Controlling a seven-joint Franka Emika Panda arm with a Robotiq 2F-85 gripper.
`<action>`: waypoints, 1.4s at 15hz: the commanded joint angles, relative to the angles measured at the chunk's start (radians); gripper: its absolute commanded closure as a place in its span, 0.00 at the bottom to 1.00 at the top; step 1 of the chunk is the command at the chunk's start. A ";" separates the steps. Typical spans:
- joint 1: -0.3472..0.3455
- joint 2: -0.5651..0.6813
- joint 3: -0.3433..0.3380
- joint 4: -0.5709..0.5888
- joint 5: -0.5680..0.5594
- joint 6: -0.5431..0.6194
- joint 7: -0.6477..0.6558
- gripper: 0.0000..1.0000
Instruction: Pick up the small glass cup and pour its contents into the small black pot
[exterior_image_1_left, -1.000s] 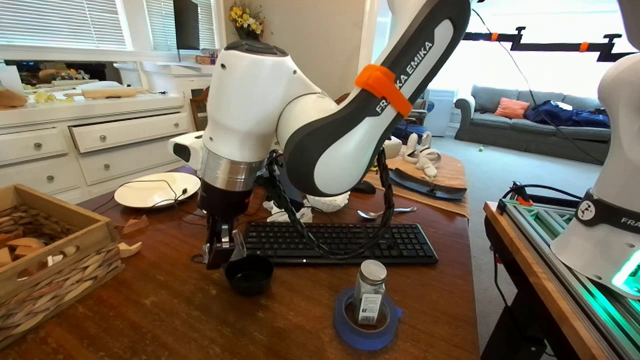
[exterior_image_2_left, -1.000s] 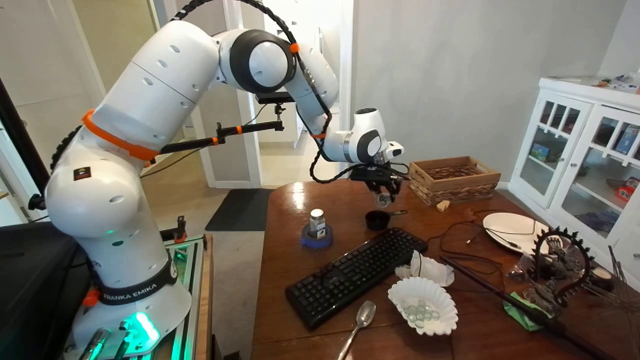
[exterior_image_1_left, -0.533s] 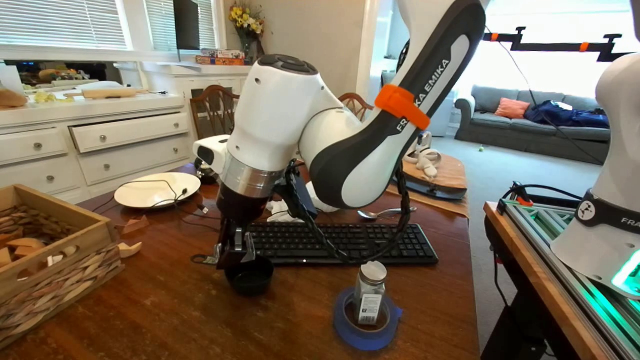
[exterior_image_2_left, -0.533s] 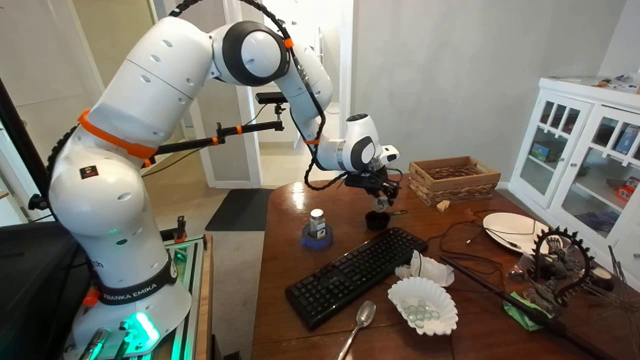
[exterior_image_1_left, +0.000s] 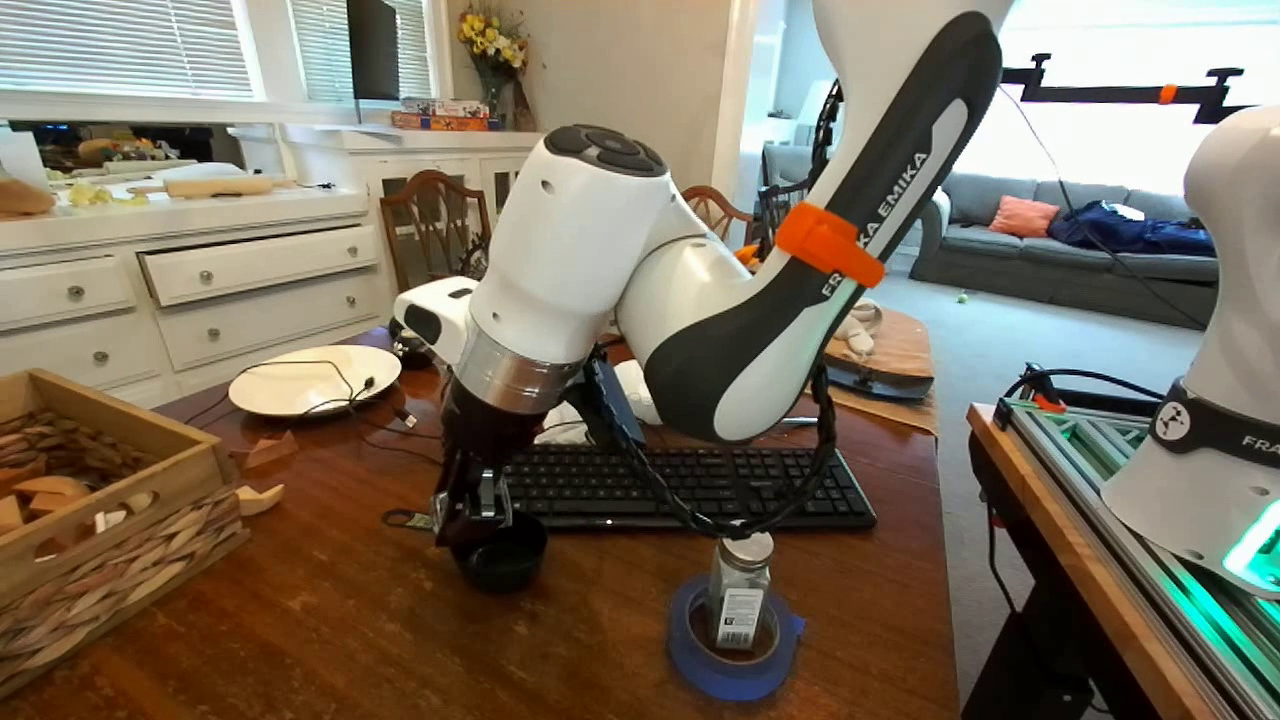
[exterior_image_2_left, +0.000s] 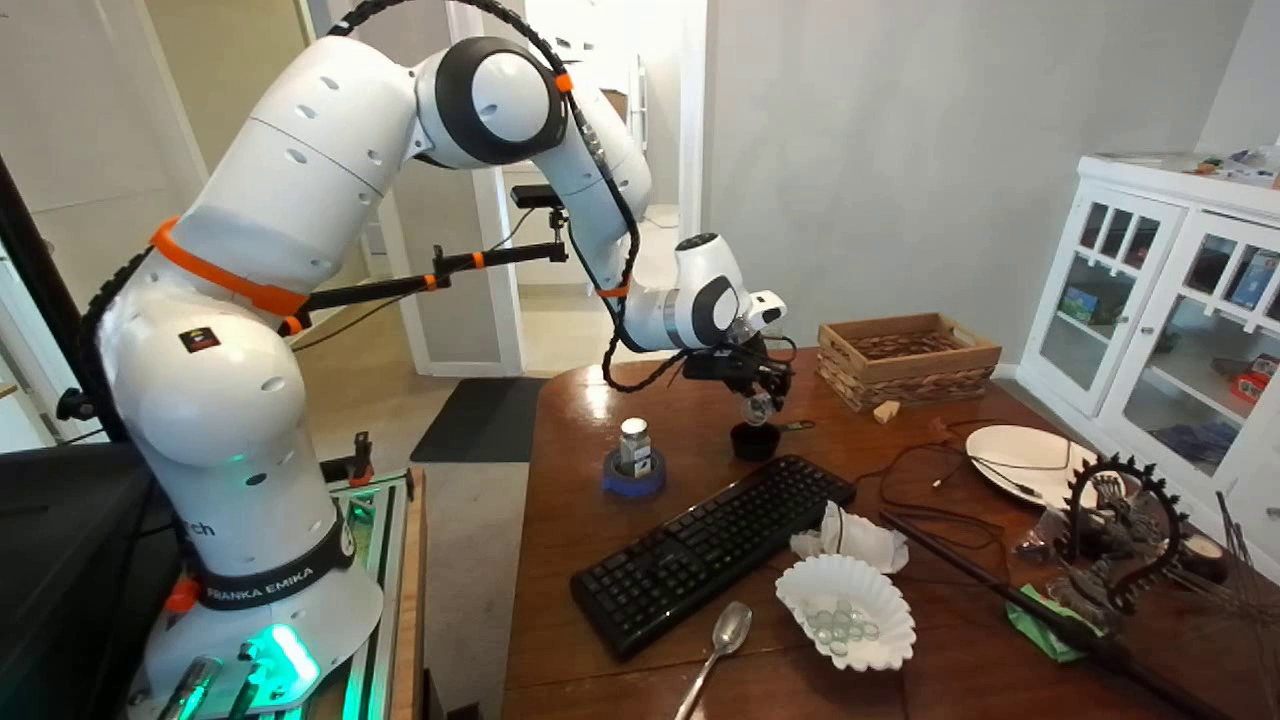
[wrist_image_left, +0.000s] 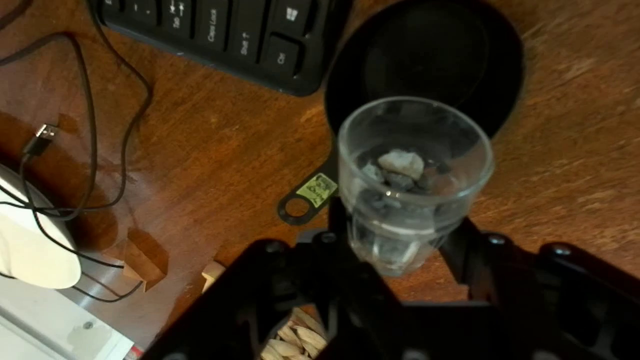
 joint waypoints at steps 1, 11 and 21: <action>0.101 0.020 -0.101 -0.005 -0.052 0.051 0.072 0.78; 0.071 0.025 -0.058 -0.019 0.016 0.115 0.063 0.78; -0.099 0.019 0.094 -0.036 0.018 0.259 -0.122 0.78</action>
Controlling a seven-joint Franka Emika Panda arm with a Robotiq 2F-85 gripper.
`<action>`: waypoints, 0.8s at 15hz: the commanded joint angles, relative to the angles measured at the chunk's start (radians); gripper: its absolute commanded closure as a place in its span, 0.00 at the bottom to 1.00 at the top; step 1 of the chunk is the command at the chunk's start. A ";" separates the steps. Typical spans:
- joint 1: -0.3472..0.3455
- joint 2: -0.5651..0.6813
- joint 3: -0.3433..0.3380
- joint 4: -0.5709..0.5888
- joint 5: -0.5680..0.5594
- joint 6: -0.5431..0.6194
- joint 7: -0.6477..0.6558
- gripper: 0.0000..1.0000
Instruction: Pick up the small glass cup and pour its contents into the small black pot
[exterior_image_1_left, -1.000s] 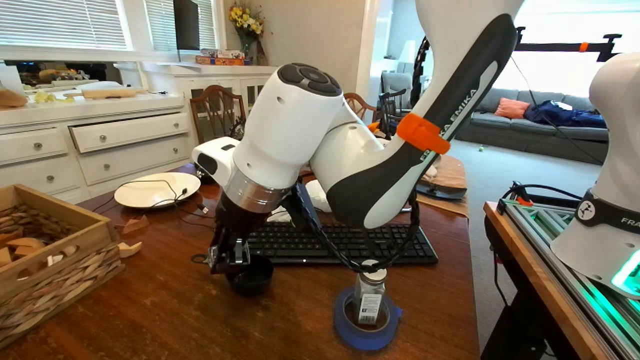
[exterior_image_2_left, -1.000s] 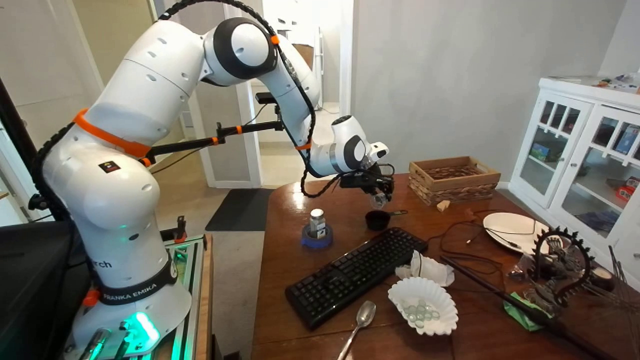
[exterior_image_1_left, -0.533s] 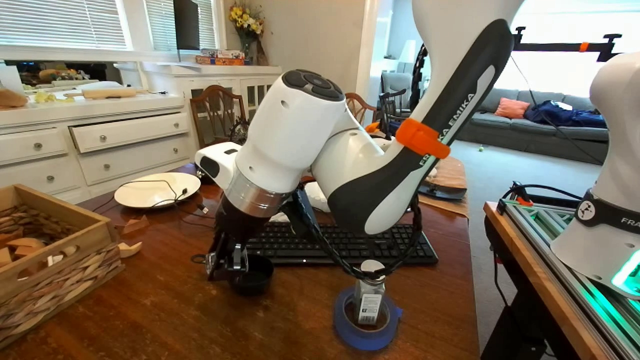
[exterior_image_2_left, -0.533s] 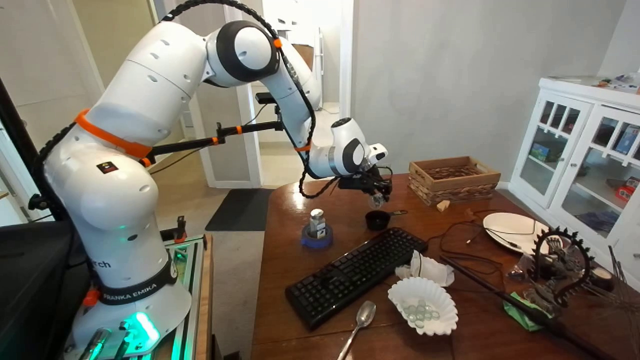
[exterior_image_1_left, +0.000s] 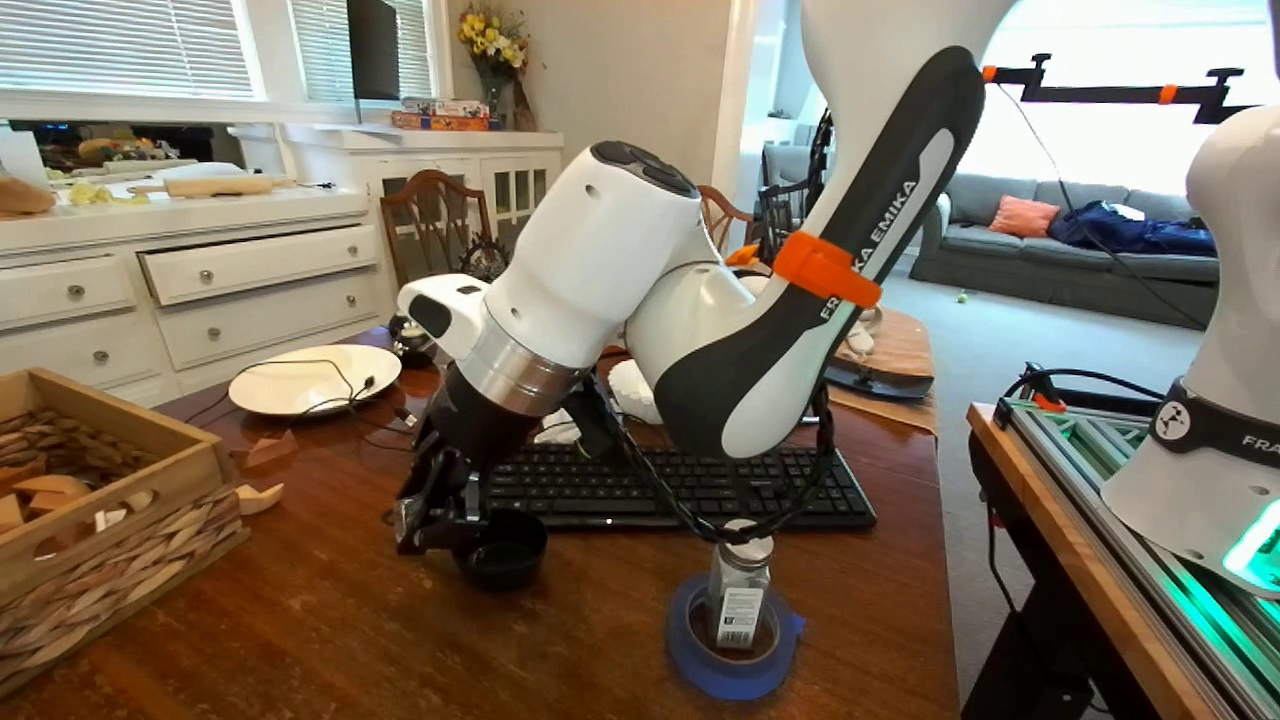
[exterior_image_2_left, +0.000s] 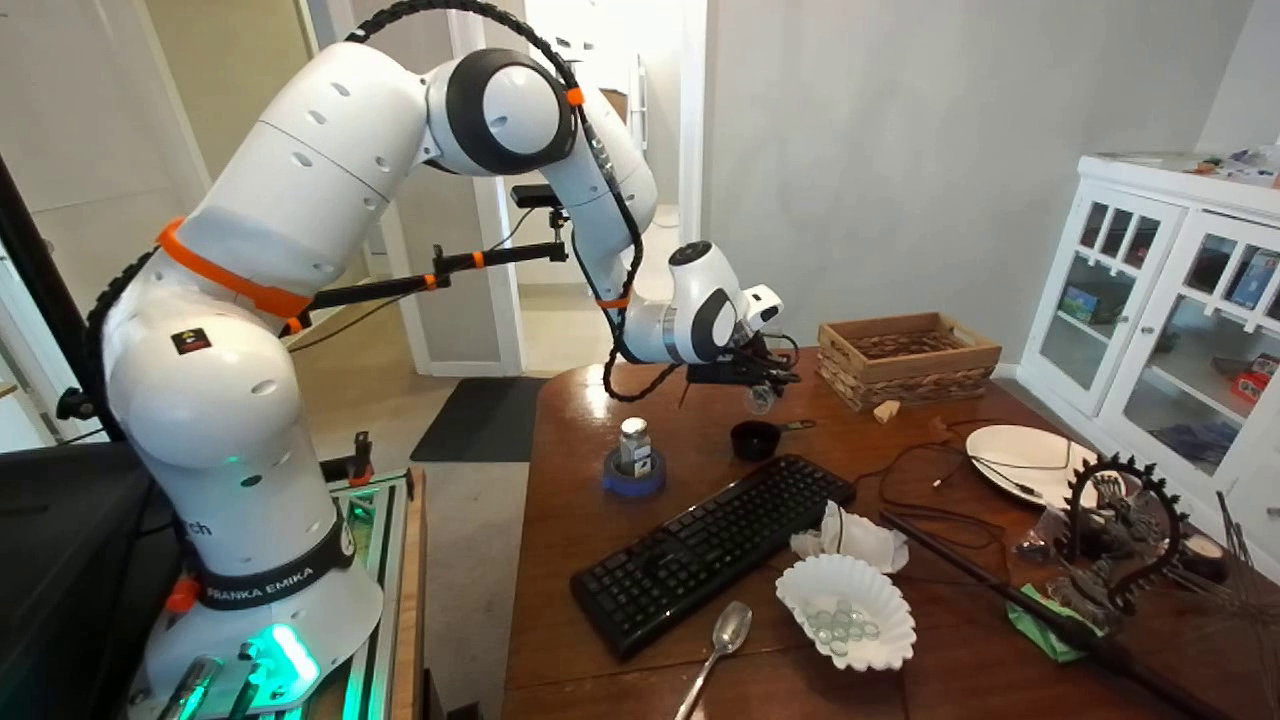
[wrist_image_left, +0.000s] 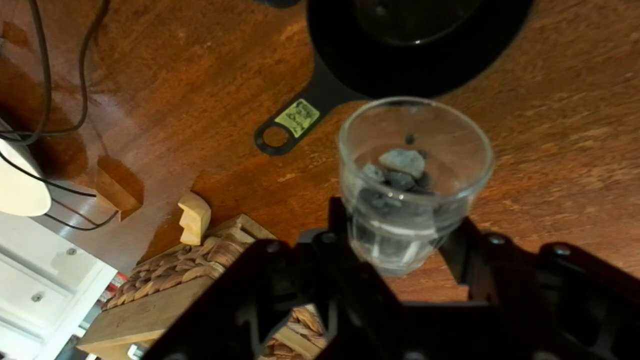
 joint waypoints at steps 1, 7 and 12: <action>-0.055 -0.005 0.053 -0.025 0.021 0.059 -0.076 0.78; -0.121 -0.019 0.107 -0.065 0.030 0.156 -0.132 0.78; -0.145 -0.041 0.122 -0.115 0.045 0.223 -0.155 0.78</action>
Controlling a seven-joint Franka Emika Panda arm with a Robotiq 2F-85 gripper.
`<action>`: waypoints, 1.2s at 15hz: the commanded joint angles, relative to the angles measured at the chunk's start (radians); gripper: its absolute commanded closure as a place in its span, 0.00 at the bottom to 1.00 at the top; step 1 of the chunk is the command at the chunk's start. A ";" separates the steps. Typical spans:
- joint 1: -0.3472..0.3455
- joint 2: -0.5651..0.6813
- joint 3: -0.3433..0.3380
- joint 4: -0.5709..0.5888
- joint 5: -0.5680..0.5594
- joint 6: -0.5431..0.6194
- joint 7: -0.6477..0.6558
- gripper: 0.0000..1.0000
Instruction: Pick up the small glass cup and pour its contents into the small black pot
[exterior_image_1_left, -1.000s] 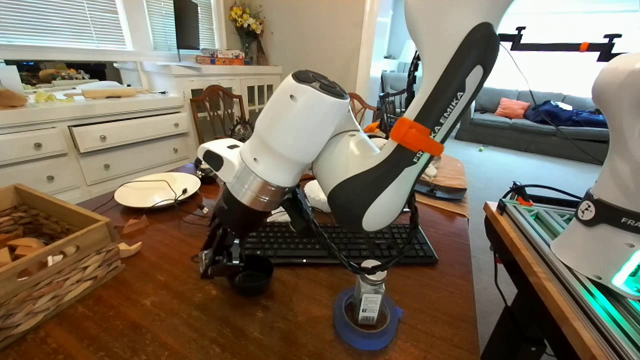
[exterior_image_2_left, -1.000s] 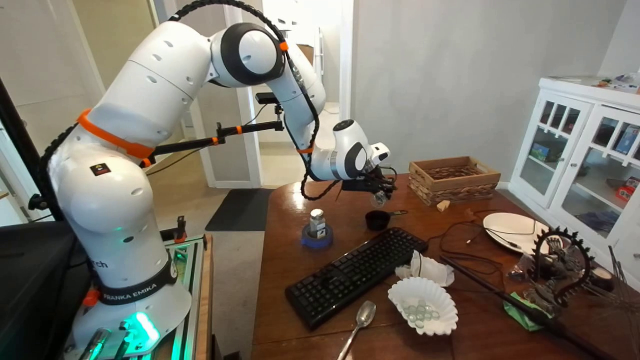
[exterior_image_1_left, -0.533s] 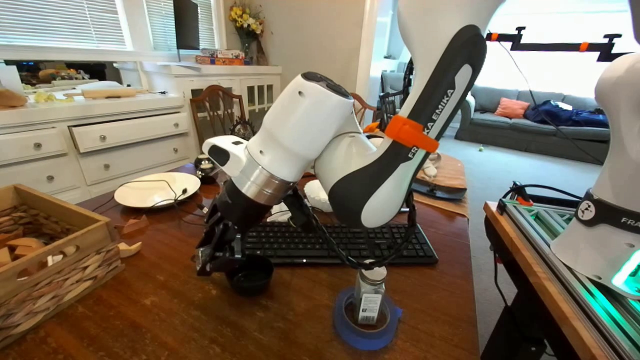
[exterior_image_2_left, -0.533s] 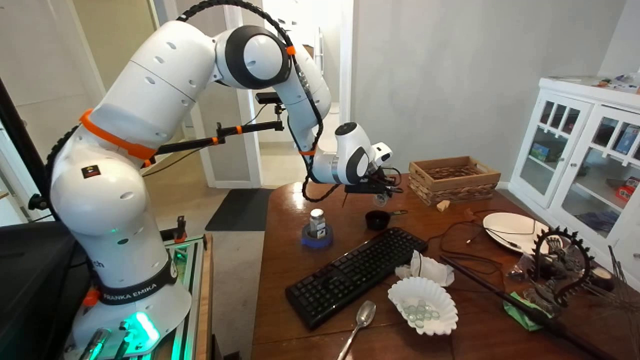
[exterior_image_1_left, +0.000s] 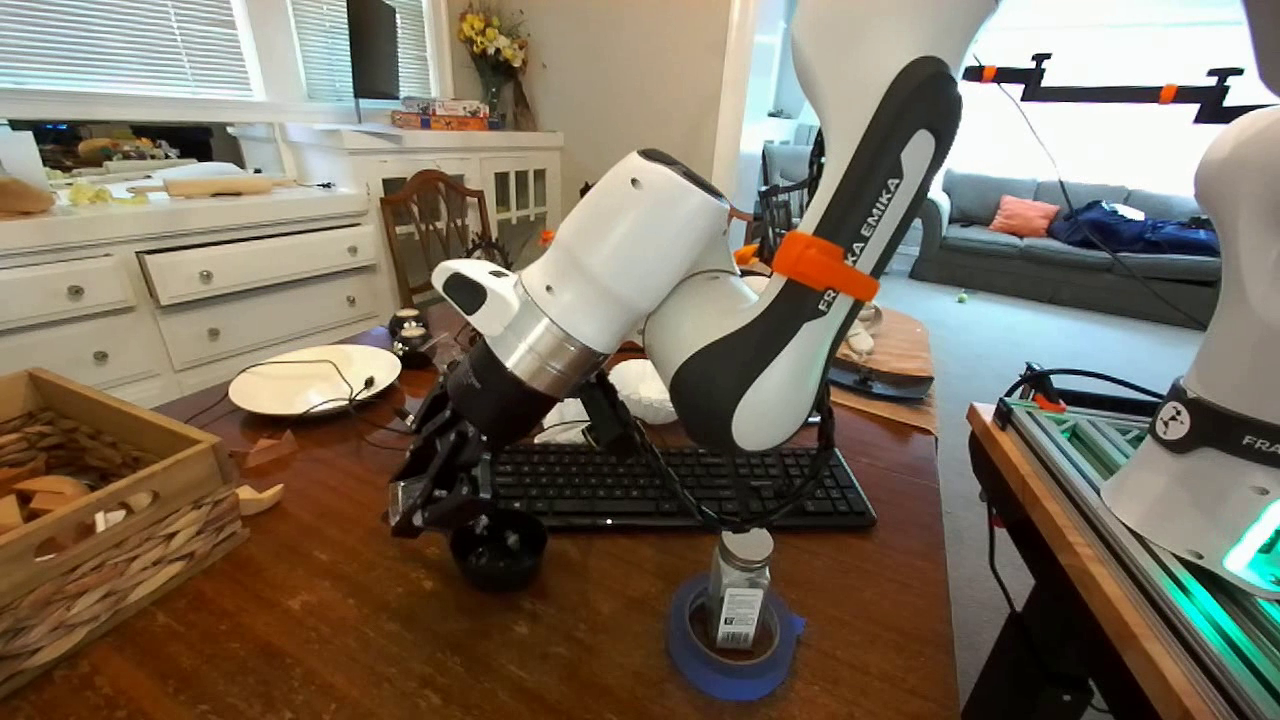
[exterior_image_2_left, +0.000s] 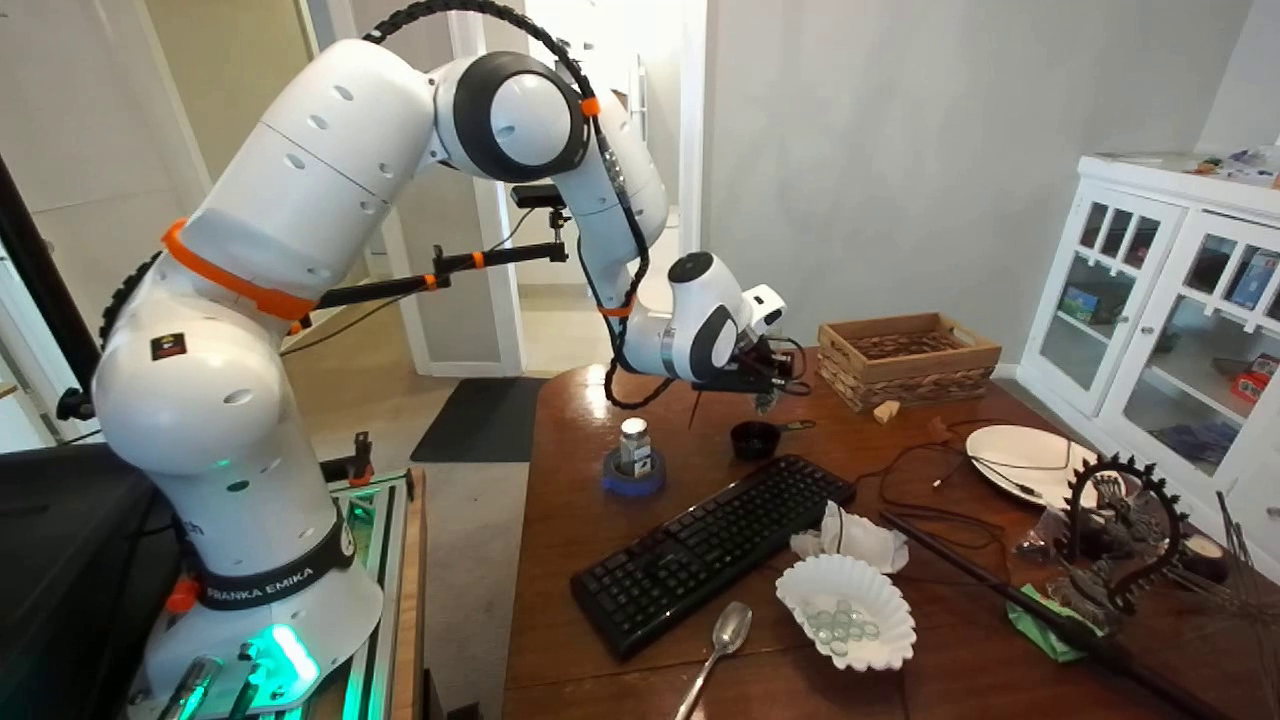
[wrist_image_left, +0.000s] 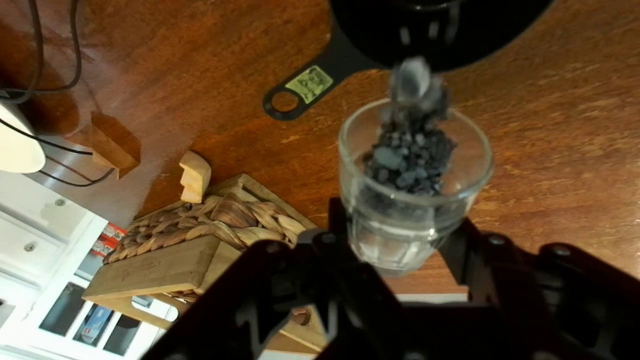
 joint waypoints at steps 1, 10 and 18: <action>-0.021 -0.040 0.019 -0.072 0.035 0.058 -0.046 0.78; -0.063 -0.046 0.047 -0.116 0.030 0.146 -0.086 0.78; -0.062 -0.054 0.034 -0.138 0.048 0.189 -0.108 0.78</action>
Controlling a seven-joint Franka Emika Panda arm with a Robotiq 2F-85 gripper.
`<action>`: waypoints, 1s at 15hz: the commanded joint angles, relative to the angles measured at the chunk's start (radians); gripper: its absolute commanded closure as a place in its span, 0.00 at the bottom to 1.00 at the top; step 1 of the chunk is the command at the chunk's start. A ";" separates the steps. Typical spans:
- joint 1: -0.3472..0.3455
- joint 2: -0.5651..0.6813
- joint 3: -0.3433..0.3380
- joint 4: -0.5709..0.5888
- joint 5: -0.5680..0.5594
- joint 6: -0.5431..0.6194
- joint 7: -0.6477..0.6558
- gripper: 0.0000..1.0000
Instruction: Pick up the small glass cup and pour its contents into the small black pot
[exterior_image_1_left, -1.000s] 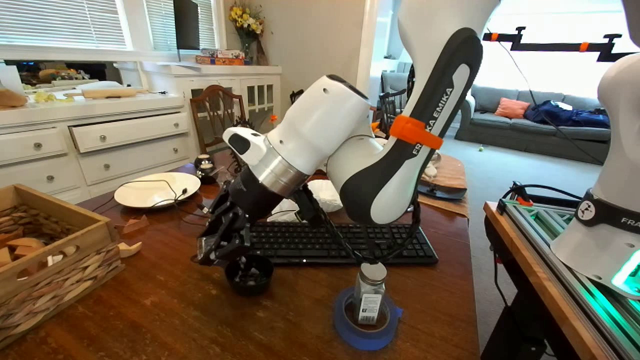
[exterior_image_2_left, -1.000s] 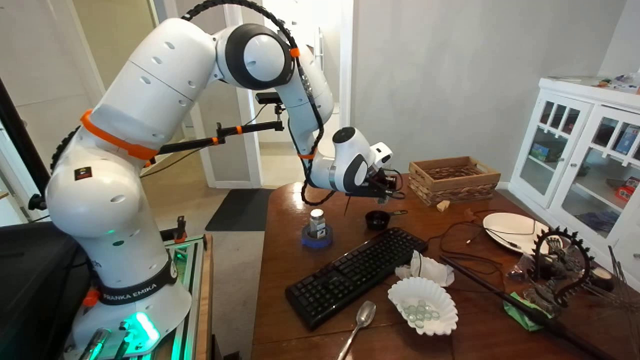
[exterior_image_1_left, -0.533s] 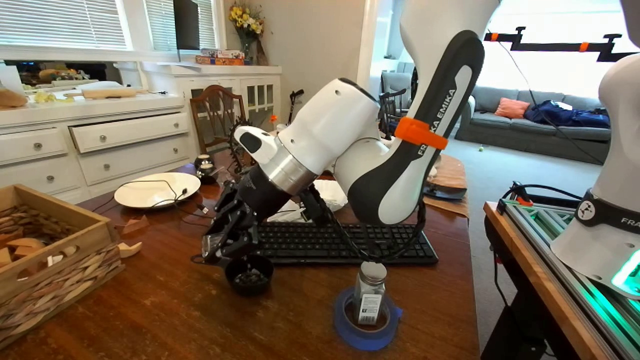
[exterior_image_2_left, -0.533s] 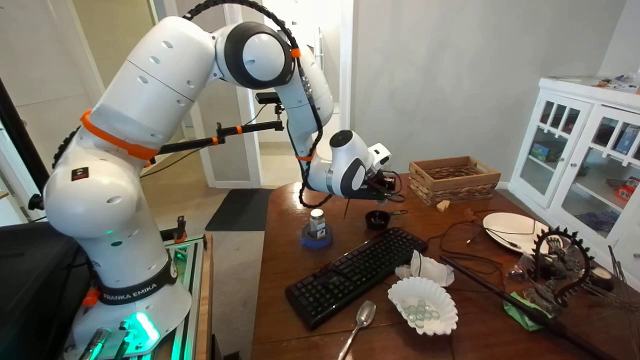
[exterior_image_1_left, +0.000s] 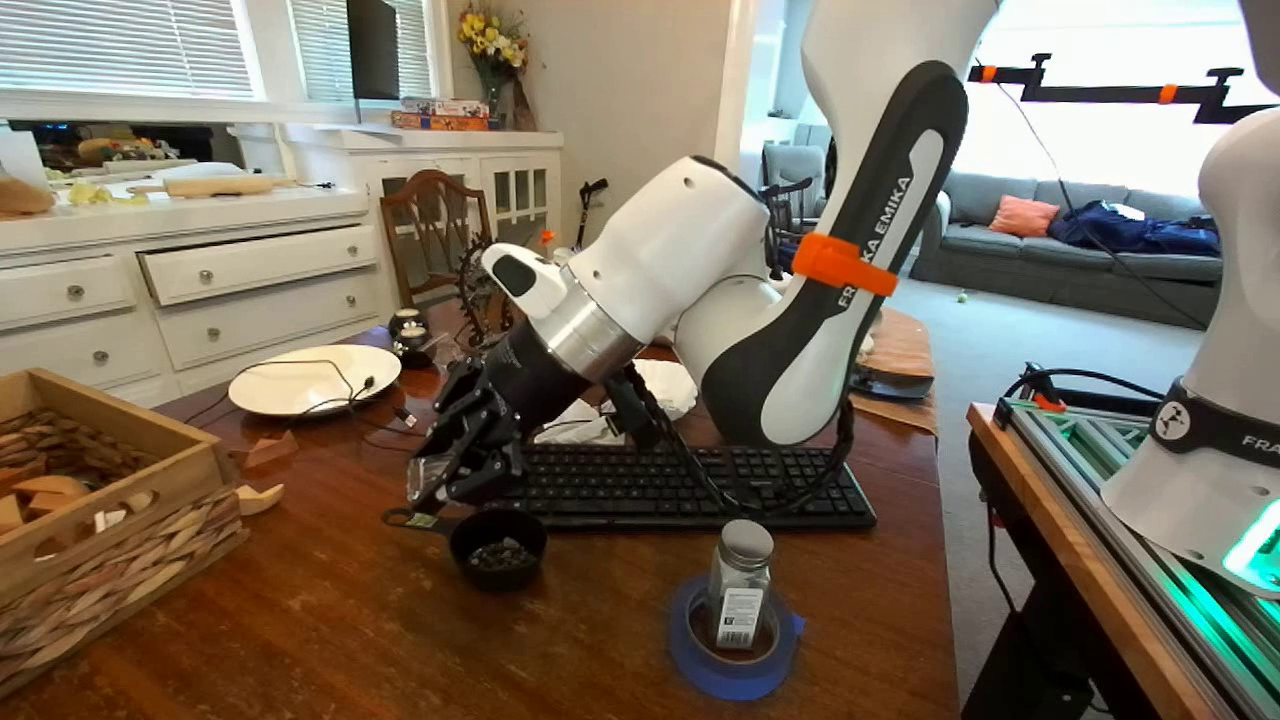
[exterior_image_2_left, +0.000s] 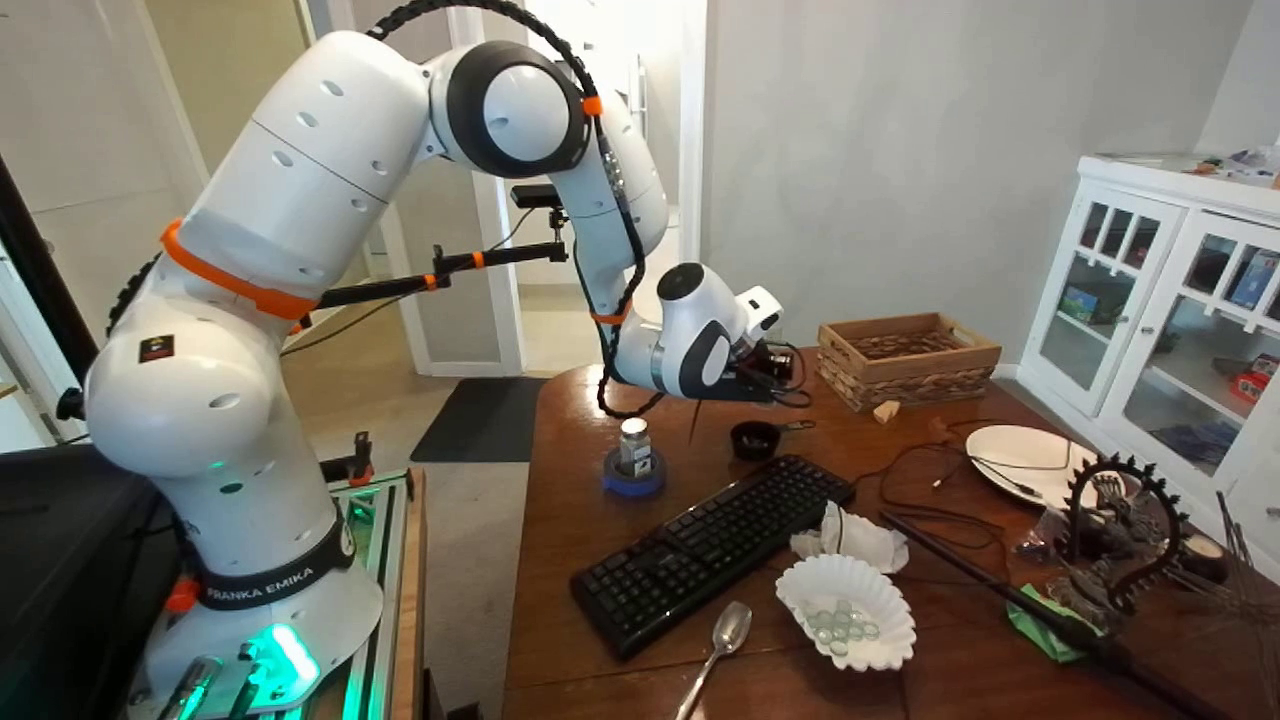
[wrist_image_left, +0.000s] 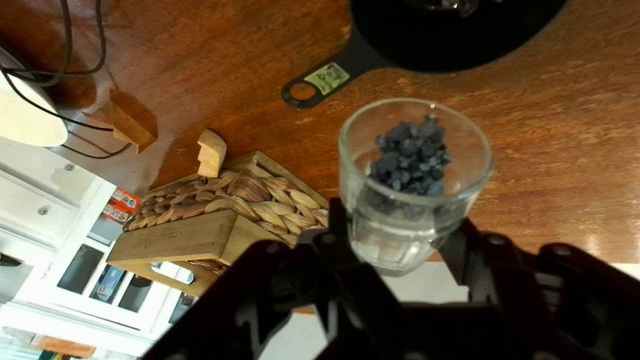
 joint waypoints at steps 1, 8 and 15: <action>-0.004 -0.025 0.005 -0.043 0.037 0.030 -0.044 0.78; -0.025 -0.007 0.031 -0.018 0.029 0.007 -0.043 0.53; 0.011 -0.004 -0.032 -0.051 0.097 0.095 -0.066 0.78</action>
